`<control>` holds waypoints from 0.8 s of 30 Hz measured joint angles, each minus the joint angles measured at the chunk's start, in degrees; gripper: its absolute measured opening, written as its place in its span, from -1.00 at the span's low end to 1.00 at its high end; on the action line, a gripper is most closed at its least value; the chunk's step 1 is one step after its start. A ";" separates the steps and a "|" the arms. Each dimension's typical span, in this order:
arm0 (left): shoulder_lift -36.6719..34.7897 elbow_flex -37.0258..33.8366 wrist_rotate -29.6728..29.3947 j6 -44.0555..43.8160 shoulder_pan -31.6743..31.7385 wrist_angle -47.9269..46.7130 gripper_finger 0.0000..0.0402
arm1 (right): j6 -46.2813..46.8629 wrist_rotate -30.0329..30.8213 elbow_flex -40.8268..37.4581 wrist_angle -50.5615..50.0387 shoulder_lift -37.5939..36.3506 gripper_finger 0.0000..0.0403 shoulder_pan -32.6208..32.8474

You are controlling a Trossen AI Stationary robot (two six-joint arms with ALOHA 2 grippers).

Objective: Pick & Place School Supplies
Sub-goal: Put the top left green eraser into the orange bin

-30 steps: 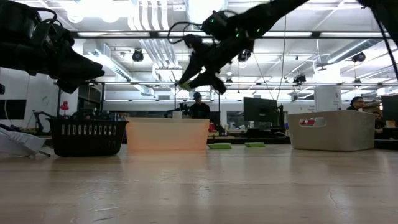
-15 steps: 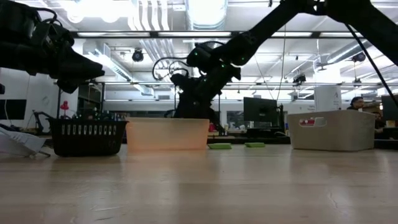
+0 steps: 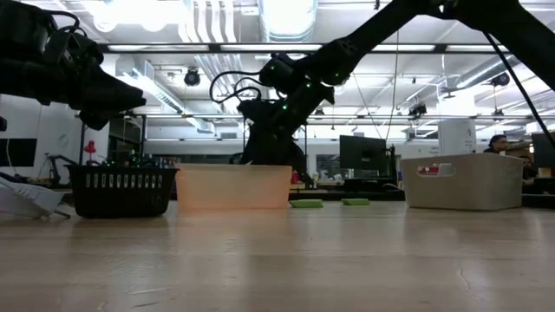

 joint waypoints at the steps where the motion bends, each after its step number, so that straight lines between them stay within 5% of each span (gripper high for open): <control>1: 0.00 0.00 0.00 0.00 0.00 0.00 -0.41 | 0.05 0.01 0.00 -0.53 -0.25 -0.36 -0.05; 13: 0.00 0.00 0.00 0.00 -0.01 0.01 -0.41 | 12.55 2.64 0.74 -22.28 -5.78 -0.32 -2.70; 24: 0.00 0.00 0.00 0.00 -0.01 0.02 -0.41 | 0.37 10.87 -0.55 -24.85 -10.69 -0.32 -2.96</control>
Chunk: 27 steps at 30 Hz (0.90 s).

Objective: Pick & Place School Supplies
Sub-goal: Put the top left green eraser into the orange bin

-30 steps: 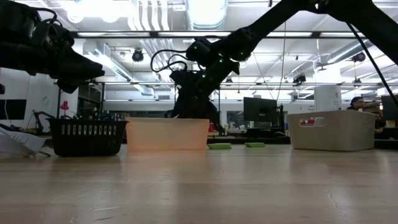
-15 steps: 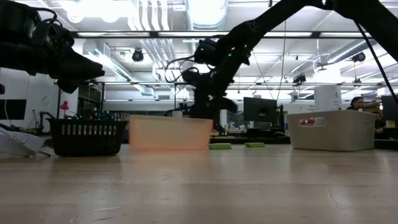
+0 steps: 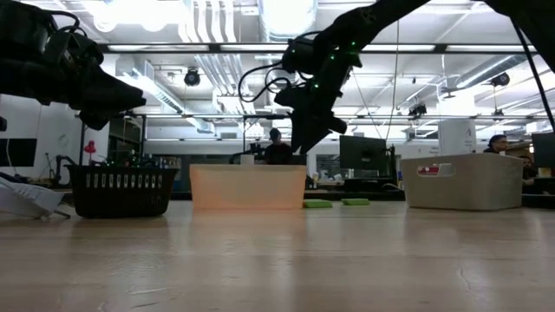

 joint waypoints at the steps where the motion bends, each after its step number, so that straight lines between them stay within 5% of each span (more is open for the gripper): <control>1: 0.00 0.00 0.00 0.00 0.01 0.00 -0.41 | -0.88 0.14 -0.04 -0.47 0.00 -0.32 -0.04; 6: 0.00 0.00 0.00 0.00 0.00 0.00 -0.41 | -1.34 -0.50 -1.16 -5.04 0.61 -0.32 -0.75; 13: 0.00 0.00 0.00 0.00 0.00 0.00 -0.41 | -25.25 -6.70 -6.95 -3.38 -1.80 -0.32 -0.67; 22: 0.00 0.00 0.00 0.00 0.01 0.00 -0.41 | -32.41 -31.78 -27.77 29.06 -11.01 -0.32 -9.05; 27: 0.00 0.00 0.00 0.00 0.00 0.00 -0.41 | -40.82 -35.53 -36.34 43.10 -12.17 -0.32 -12.34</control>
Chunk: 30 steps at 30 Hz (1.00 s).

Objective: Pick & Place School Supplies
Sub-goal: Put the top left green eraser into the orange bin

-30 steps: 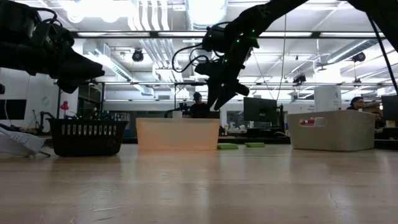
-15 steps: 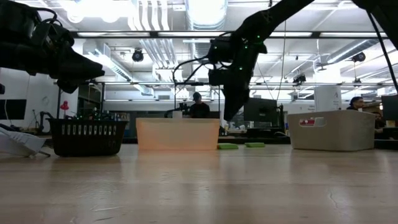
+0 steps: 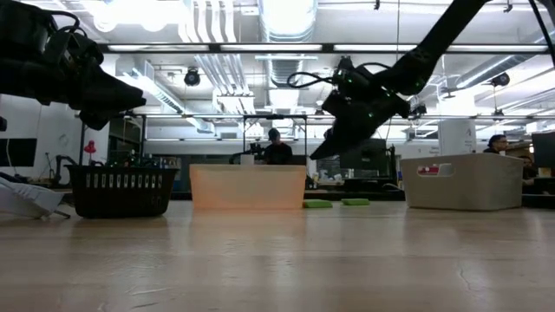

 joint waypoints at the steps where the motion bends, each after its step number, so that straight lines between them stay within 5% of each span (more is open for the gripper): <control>1: 0.00 0.00 0.00 0.00 -0.02 0.00 -0.41 | -1.79 -0.15 -0.43 -0.03 0.01 -0.32 -0.10; 10: 0.00 0.00 0.00 0.00 -0.02 0.00 -0.41 | -19.07 -0.62 1.83 -6.84 2.87 -0.15 -0.09; 30: -0.02 0.00 0.00 0.00 -0.02 0.00 -0.41 | -28.84 -1.46 21.27 -29.68 18.01 -0.08 -0.55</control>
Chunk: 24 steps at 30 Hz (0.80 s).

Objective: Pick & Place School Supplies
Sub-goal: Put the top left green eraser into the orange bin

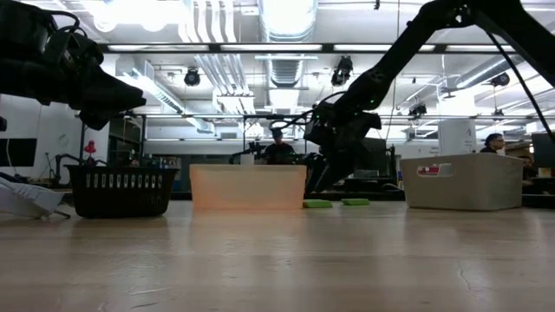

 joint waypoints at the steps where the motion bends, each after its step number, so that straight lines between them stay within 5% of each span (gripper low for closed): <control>1: 0.00 0.00 0.00 0.00 0.02 0.00 -0.41 | -0.19 -0.02 0.60 -0.09 0.29 -0.08 -0.02; 14: 0.00 0.00 0.00 0.00 0.00 0.00 -0.41 | -6.69 0.63 0.50 -1.10 1.45 -0.08 0.02; 24: 0.00 0.00 0.00 0.00 0.02 0.00 -0.41 | -8.17 6.63 0.48 -1.16 1.45 -0.08 0.50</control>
